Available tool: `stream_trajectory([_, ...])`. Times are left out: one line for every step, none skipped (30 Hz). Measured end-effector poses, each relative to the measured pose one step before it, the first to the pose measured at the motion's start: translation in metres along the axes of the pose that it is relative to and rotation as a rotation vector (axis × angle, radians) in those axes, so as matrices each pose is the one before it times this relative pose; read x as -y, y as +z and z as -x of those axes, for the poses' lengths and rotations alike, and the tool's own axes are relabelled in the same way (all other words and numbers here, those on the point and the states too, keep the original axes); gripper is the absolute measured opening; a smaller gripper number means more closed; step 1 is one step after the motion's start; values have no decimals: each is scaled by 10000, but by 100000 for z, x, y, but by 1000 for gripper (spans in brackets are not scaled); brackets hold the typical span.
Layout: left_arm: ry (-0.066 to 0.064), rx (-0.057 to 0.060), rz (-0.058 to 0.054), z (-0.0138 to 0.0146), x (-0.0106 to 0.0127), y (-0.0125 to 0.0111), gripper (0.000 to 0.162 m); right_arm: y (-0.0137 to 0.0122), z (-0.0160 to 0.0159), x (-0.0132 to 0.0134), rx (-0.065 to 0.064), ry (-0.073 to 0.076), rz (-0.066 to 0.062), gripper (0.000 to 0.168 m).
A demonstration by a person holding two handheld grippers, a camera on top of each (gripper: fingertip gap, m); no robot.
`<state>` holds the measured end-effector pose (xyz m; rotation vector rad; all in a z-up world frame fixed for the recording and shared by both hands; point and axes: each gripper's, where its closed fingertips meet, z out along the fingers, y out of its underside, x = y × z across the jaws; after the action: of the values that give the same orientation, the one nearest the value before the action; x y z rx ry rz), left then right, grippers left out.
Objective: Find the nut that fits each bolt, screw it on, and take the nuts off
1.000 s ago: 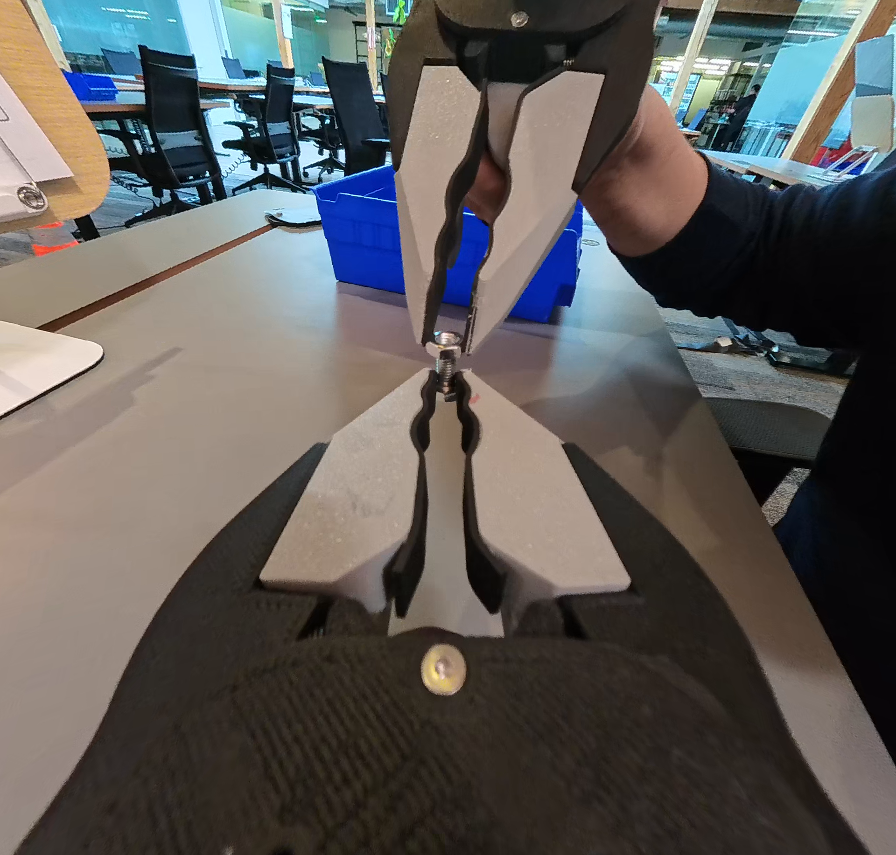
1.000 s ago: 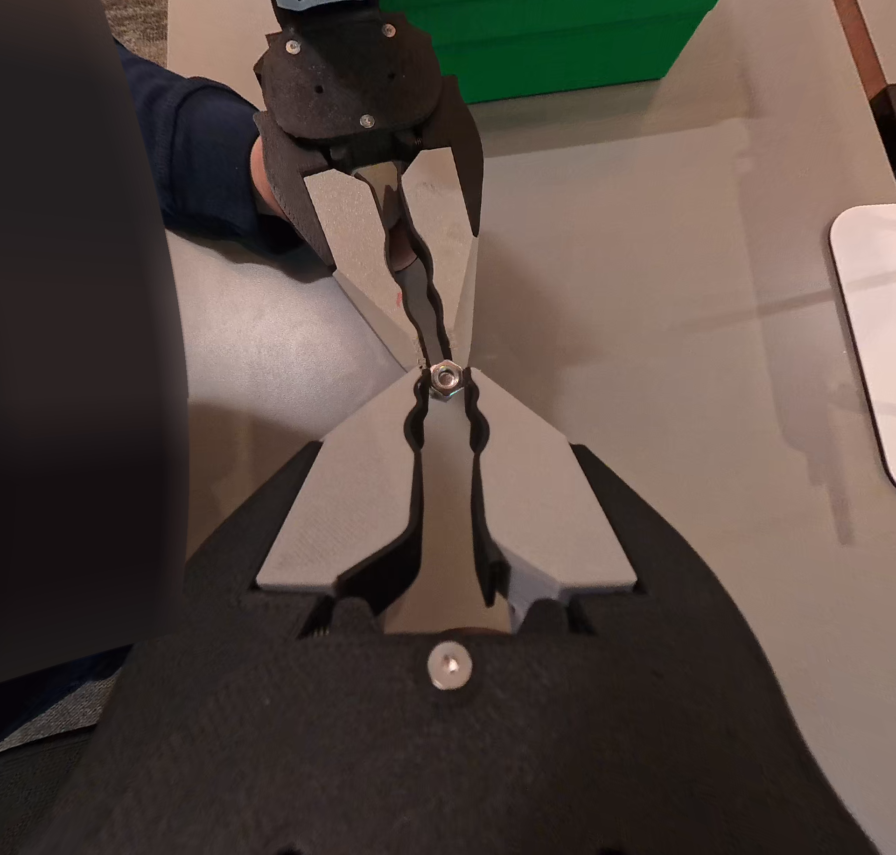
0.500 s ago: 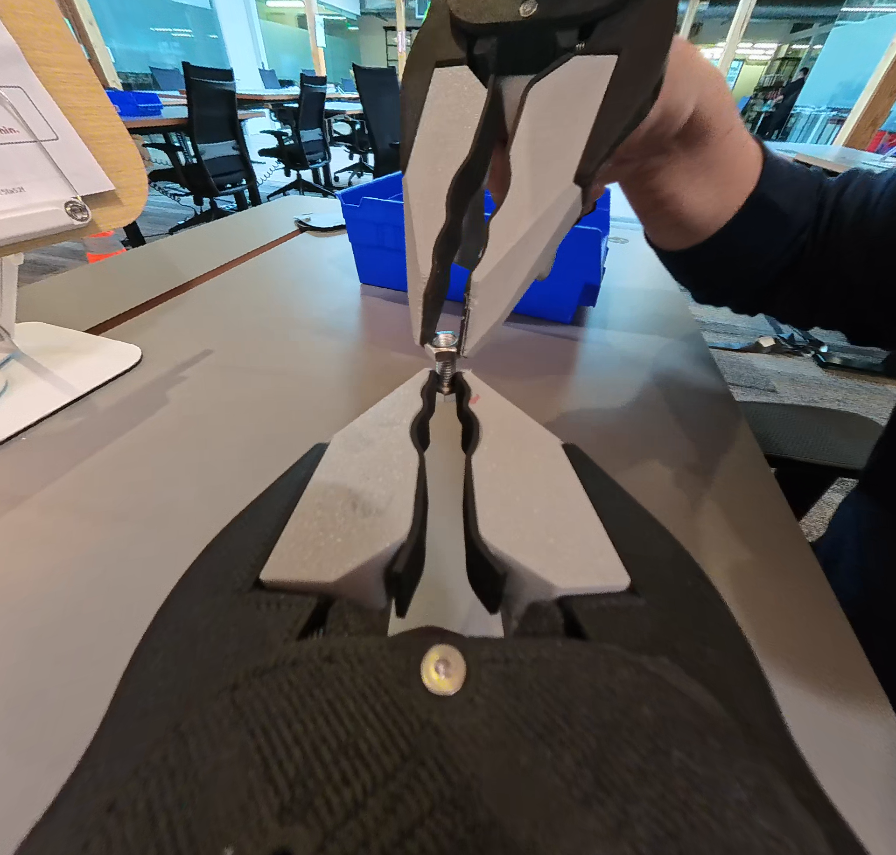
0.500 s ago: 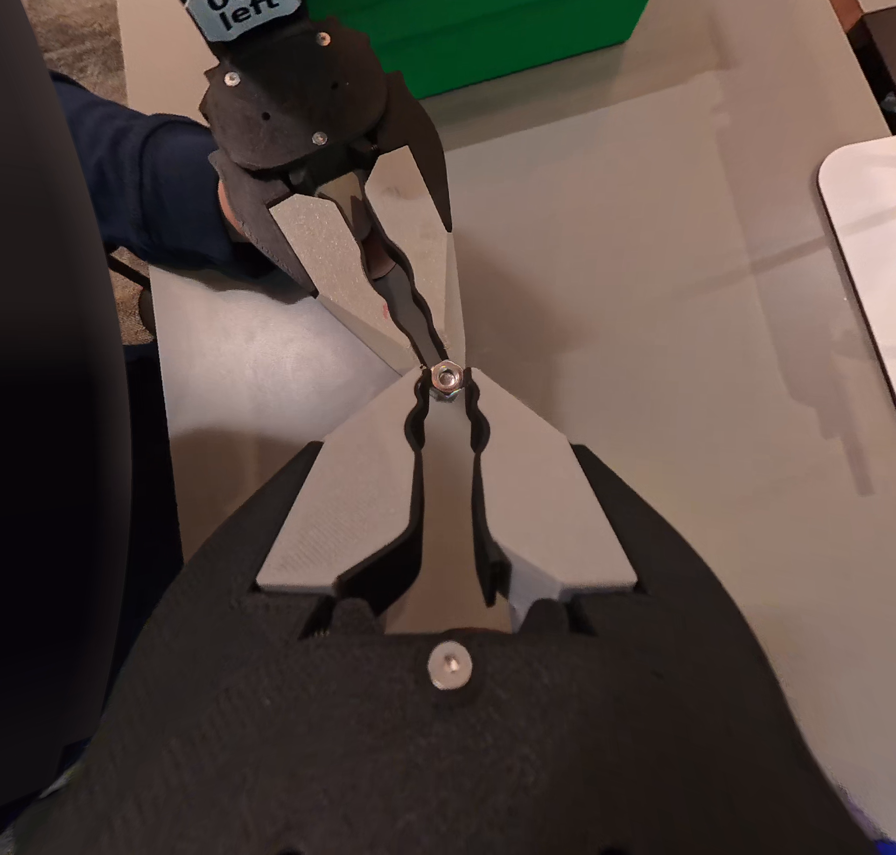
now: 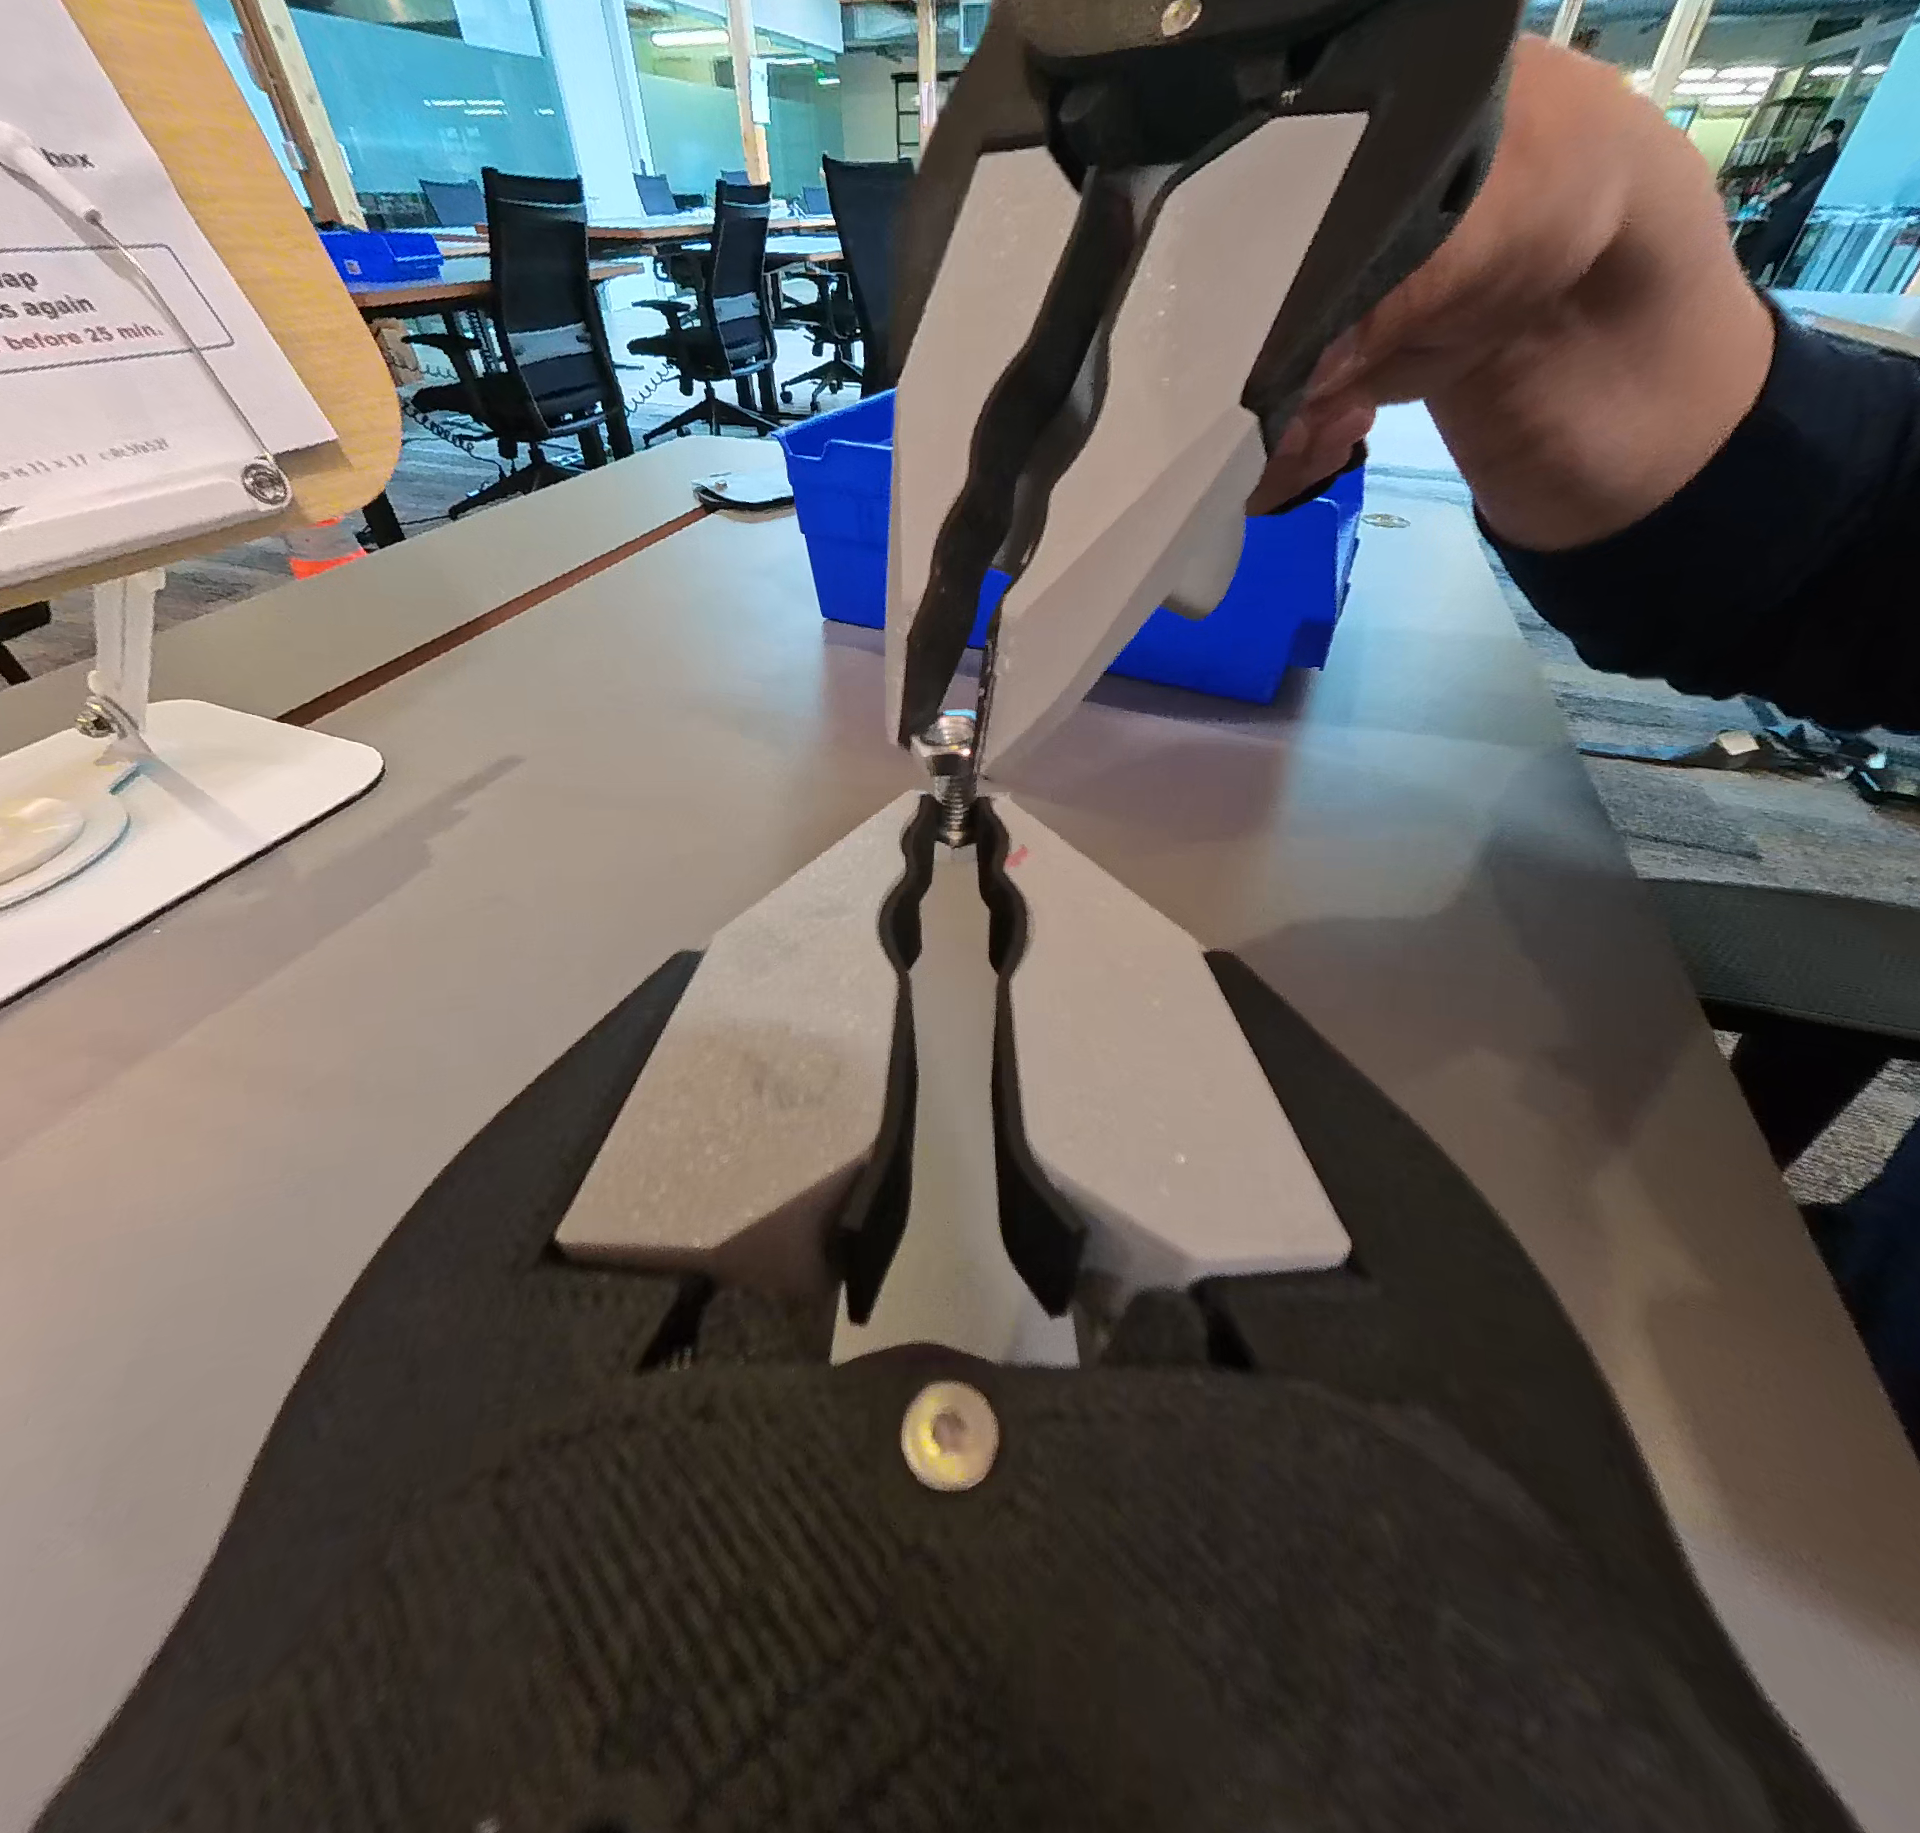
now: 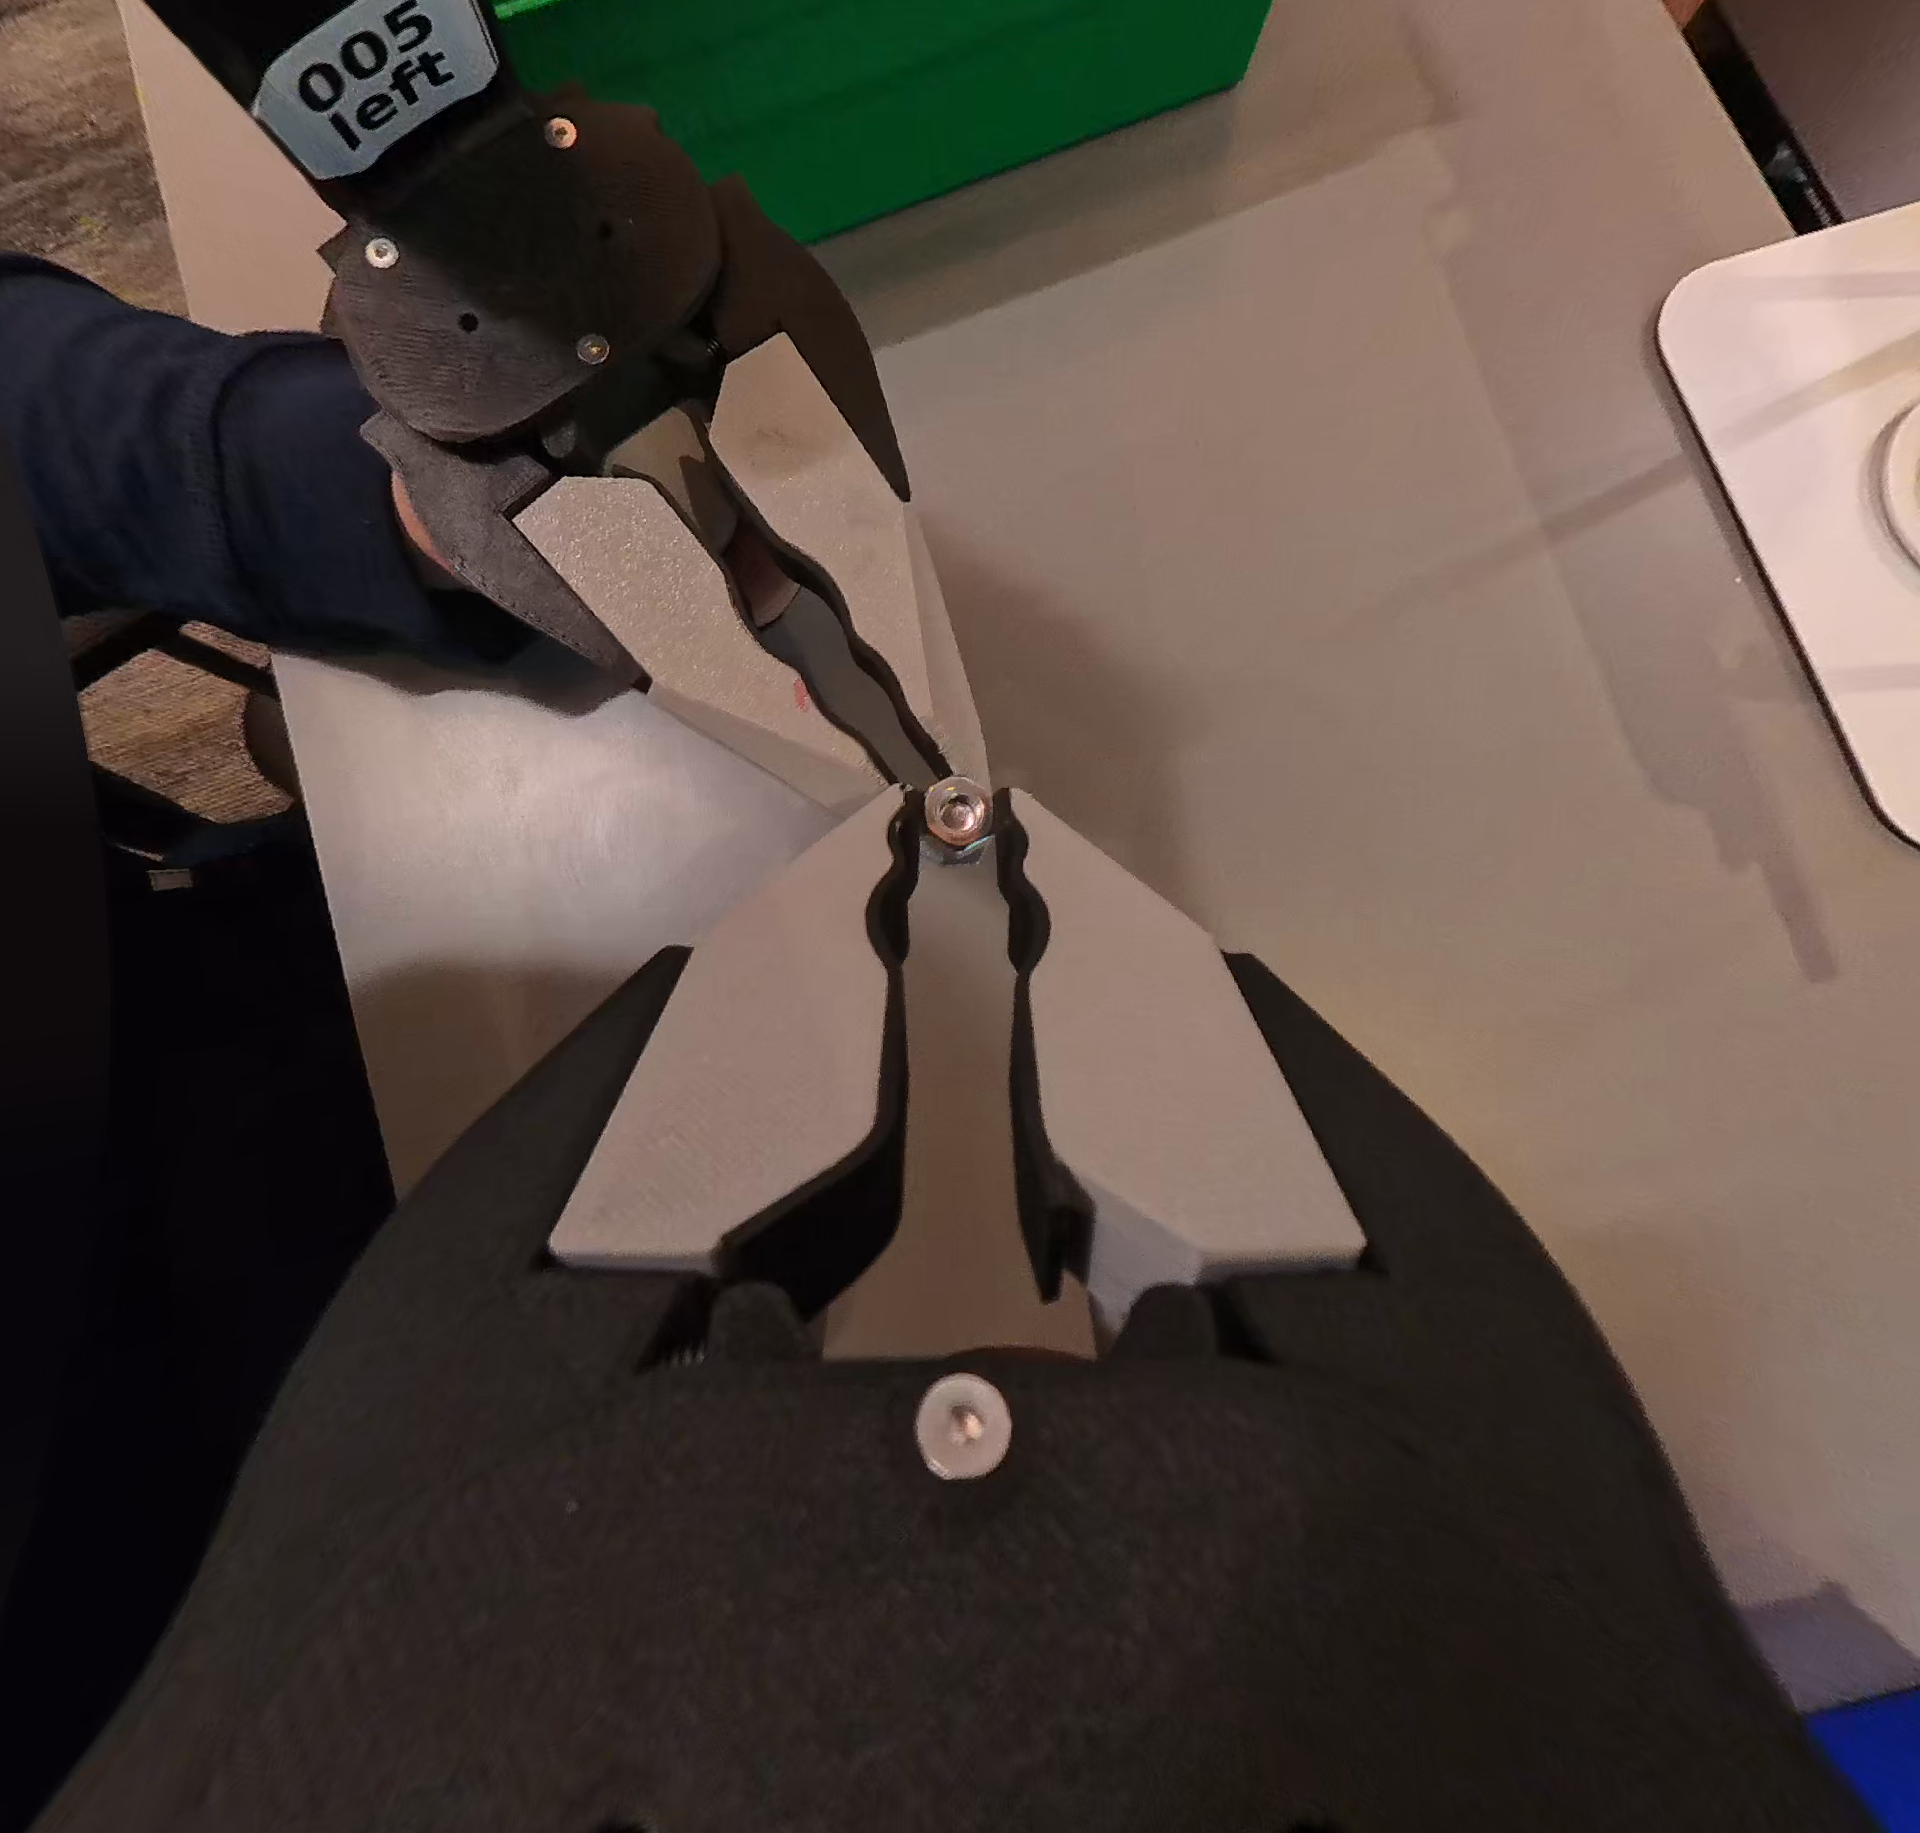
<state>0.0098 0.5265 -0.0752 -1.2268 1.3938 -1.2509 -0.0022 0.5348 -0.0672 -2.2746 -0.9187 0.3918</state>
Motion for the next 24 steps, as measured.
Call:
stream_trajectory([-26,-31,-33,-39,70,-34,5,-43,54,58,-37,-53,-85,11])
stream_trajectory([-24,-30,-25,-33,42,-17,5,-53,8,27,-49,-52,-93,11])
stream_trajectory([-7,-8,-29,-10,47,-12,5,-51,6,33,-36,-20,-116,11])
stream_trajectory([9,-1,-43,-31,85,-8,5,-66,21,64,-3,-15,-157,11])
stream_trajectory([18,7,-42,-14,83,-19,5,-72,25,74,8,-21,-192,11])
stream_trajectory([20,-4,-29,-28,66,-28,5,-69,17,45,35,26,-194,11])
stream_trajectory([10,-19,-31,-54,69,-17,5,-69,57,60,65,44,-201,11])
stream_trajectory([18,-34,-34,-70,64,-13,5,-76,69,44,84,12,-196,11])
stream_trajectory([27,-26,-21,-60,38,0,5,-62,61,14,83,12,-165,11])
stream_trajectory([26,-31,-13,-76,28,6,5,-66,72,0,90,22,-143,11])
stream_trajectory([27,-43,-17,-102,33,10,5,-60,103,11,106,-18,-147,11])
stream_trajectory([36,-38,-31,-93,71,-11,5,-73,110,38,90,-93,-176,11])
stream_trajectory([38,-26,-41,-79,94,-24,5,-90,72,65,56,-107,-187,11])
stream_trajectory([34,-55,-70,-108,141,-38,5,-120,115,101,77,-66,-201,11])
stream_trajectory([20,-76,-80,-138,166,-42,5,-128,196,124,123,-78,-211,12])
stream_trajectory([29,-70,-76,-134,142,-41,5,-135,170,102,103,-134,-199,12])
stream_trajectory([26,-47,-48,-89,104,-32,5,-133,53,-19,38,-139,-124,12])
stream_trajectory([20,-51,-16,-83,32,-15,5,-110,57,-84,59,-112,-84,13])
stream_trajectory([5,-55,-11,-77,25,-12,5,-93,127,-70,122,-113,-109,13])
stream_trajectory([4,-32,-28,-58,48,-8,5,-91,134,-43,117,-101,-131,13])
stream_trajectory([9,-21,-20,-56,38,0,5,-66,-18,-80,26,-50,-97,11])
stream_trajectory([16,-6,26,-21,-34,17,5,-45,-14,-72,30,-14,-80,12])
stream_trajectory([11,-28,17,-55,-21,24,5,-51,39,-25,56,-9,-82,11])
stream_trajectory([-3,-48,-7,-96,11,21,5,-43,53,-22,53,-28,-69,12])
